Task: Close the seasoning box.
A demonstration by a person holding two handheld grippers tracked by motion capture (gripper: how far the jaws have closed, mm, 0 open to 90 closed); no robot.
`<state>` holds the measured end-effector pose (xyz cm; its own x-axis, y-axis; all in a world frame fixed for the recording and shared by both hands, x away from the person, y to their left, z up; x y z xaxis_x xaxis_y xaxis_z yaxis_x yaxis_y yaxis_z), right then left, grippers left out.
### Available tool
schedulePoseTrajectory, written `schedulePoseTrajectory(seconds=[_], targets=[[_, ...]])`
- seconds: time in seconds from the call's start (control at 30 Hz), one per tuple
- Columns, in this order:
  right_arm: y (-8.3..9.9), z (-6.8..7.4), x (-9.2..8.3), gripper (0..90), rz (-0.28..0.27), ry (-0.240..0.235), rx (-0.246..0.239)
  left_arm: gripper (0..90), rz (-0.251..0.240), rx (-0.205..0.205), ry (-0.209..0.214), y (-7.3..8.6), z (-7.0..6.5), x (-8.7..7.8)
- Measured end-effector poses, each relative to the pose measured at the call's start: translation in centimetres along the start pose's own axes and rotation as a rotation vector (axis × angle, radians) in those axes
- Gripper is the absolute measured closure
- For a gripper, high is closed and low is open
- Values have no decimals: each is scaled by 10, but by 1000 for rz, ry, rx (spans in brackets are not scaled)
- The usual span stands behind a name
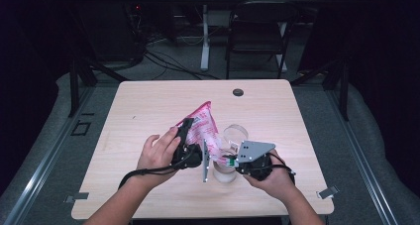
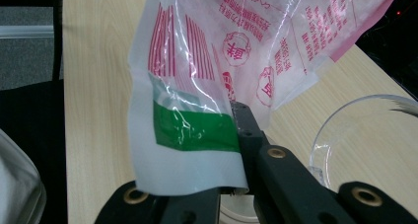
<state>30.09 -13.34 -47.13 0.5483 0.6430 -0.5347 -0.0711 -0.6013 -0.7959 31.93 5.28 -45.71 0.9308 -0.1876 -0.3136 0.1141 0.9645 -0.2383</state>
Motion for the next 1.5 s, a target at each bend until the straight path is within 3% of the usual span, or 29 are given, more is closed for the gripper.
schedulePoseTrajectory(seconds=[1.5], targets=[[1,-1,1,900,4,5,-4,613,7,24,-3,-2,2,-1]])
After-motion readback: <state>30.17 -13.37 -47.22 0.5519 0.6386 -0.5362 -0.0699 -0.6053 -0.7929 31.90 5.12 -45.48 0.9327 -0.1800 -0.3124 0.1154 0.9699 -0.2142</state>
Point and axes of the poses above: each handheld gripper's, and its own axes: x roughly forward along the jaws, y roughly out of its underside, z roughly to its left, the point moved 3 cm from there along x, roughly forward along the jaws, and after that the axes turned 8 degrees about y, right-handed, at the moved point
